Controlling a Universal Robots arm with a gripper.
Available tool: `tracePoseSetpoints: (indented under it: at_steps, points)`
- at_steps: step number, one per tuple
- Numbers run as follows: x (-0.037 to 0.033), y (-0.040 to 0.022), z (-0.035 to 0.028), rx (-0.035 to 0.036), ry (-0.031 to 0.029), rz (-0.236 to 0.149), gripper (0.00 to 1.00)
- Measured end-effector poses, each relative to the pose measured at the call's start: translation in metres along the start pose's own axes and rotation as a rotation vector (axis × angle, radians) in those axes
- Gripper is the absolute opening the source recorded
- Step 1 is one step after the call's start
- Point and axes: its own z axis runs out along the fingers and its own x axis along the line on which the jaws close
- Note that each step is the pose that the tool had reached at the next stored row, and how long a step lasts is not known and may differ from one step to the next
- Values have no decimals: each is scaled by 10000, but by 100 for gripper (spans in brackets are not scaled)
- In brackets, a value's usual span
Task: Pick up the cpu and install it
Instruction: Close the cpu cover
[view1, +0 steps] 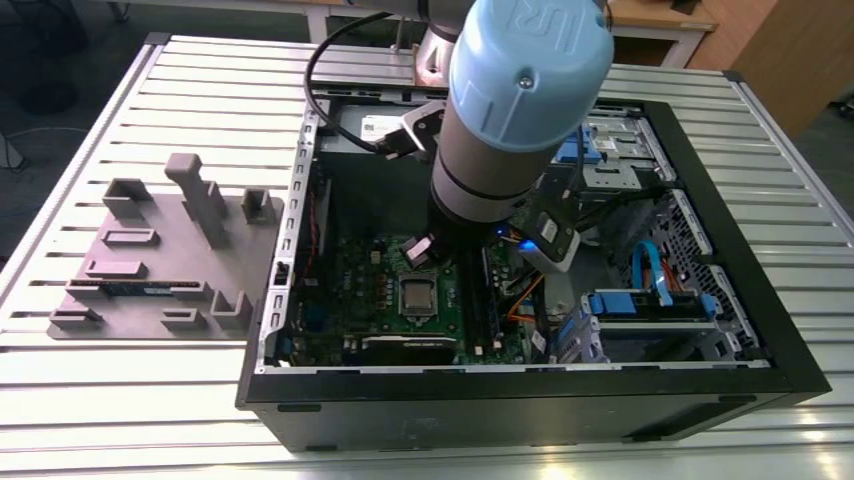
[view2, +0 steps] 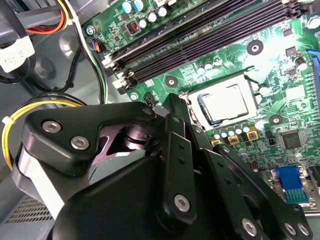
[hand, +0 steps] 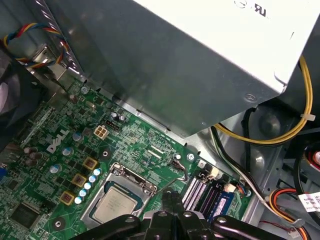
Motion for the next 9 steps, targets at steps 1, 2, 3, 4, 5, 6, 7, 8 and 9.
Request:
tracePoseSetpoints:
  at_steps: [1,2,3,4,5,6,7,8,9]
  points:
    - [0,0,1,9,4,-1,11]
    - [0,0,1,30,17,-1,11]
    - [0,0,1,64,39,-1,11]
    - [0,0,1,112,74,1,11]
    - [0,0,3,167,129,5,11]
    - [0,-1,5,220,196,11,11]
    - [0,0,7,271,285,24,11]
    - [-1,0,10,311,387,39,11]
    - [-2,1,12,336,498,60,11]
